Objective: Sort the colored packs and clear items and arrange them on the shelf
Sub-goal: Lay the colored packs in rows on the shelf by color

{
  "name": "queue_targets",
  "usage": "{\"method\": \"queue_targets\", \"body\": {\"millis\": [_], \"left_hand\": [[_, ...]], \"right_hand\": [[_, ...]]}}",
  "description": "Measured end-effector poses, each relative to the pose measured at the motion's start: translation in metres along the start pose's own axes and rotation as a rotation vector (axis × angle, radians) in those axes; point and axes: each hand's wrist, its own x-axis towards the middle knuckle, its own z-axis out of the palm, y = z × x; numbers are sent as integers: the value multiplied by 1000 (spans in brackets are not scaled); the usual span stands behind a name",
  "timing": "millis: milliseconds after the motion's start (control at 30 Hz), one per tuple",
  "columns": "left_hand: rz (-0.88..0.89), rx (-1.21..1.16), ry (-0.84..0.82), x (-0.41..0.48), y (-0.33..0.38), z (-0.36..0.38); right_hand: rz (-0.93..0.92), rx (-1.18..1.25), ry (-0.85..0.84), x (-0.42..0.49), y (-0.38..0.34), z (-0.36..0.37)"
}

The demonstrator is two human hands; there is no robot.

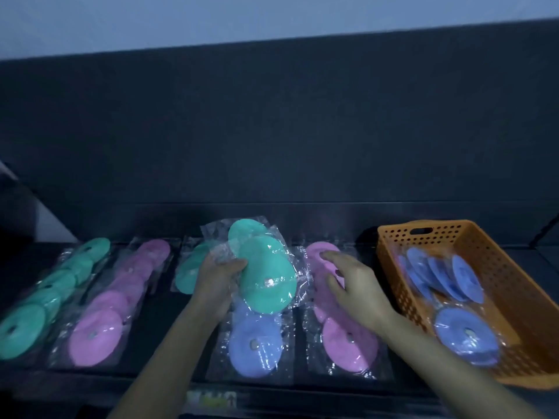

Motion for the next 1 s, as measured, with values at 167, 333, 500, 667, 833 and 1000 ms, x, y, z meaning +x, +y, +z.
{"method": "queue_targets", "body": {"millis": [167,333,500,667,833,1000], "left_hand": [[-74,44,5,6,9,-72],[-218,78,-10,7,12,-122],[-299,204,-4,11,13,-148],[-282,439,48,18,8,-158],[-168,526,95,24,12,-169],[-188,557,-55,25,25,-182]], "right_hand": [[70,-18,-63,3,-14,40],[95,7,-119,7,-29,72],[118,-20,-184,9,-47,97],[77,-113,-285,7,-62,113],[50,-206,-327,4,-74,122],[45,-200,-356,3,-85,136]]}}
